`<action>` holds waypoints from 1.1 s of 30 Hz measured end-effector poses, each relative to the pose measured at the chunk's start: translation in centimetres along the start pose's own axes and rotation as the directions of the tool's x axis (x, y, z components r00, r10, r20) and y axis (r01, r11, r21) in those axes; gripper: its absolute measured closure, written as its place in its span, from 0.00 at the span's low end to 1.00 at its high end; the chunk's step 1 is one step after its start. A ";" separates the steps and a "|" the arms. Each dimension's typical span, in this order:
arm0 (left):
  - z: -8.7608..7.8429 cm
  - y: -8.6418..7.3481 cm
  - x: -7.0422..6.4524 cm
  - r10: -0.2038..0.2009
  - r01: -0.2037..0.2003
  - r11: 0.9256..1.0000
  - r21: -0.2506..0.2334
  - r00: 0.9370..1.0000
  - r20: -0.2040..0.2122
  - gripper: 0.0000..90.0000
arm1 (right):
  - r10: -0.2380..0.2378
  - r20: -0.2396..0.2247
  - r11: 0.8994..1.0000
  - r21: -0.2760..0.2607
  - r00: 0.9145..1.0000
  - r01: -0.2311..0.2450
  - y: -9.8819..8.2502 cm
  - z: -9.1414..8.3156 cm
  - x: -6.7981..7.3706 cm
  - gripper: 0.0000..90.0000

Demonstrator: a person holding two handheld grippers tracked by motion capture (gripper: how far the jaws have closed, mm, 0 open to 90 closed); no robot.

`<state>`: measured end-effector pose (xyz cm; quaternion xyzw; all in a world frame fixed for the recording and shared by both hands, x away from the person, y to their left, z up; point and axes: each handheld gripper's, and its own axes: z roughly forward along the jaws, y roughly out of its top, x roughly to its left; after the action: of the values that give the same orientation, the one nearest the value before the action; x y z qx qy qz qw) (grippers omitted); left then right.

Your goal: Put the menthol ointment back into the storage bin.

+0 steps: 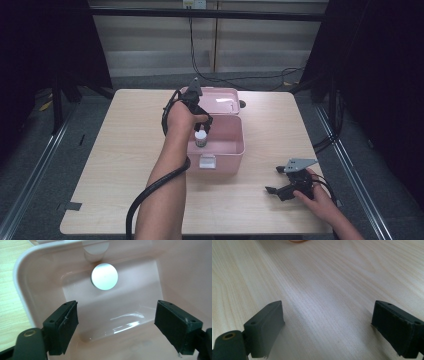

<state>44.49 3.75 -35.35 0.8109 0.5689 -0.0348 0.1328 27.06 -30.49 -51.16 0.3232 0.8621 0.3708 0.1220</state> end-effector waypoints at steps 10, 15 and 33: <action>-2.0 -0.6 0.1 0.028 -0.028 1.000 0.005 1.000 0.014 0.21 | 0.002 0.000 1.000 0.001 1.000 -0.002 0.0 0.0 0.0 0.11; -3.4 -0.9 0.4 0.032 -0.032 0.999 -0.003 0.999 0.018 0.21 | 0.003 -0.001 1.000 0.002 1.000 -0.003 0.0 0.0 0.0 0.11; -7.0 -2.8 2.3 0.045 -0.045 0.999 -0.019 0.999 0.016 0.22 | 0.002 0.000 1.000 0.002 1.000 -0.002 0.0 0.0 0.0 0.11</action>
<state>42.05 8.50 -29.63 0.8220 0.5496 -0.0333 0.1456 27.05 -30.49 -51.15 0.3242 0.8620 0.3704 0.1211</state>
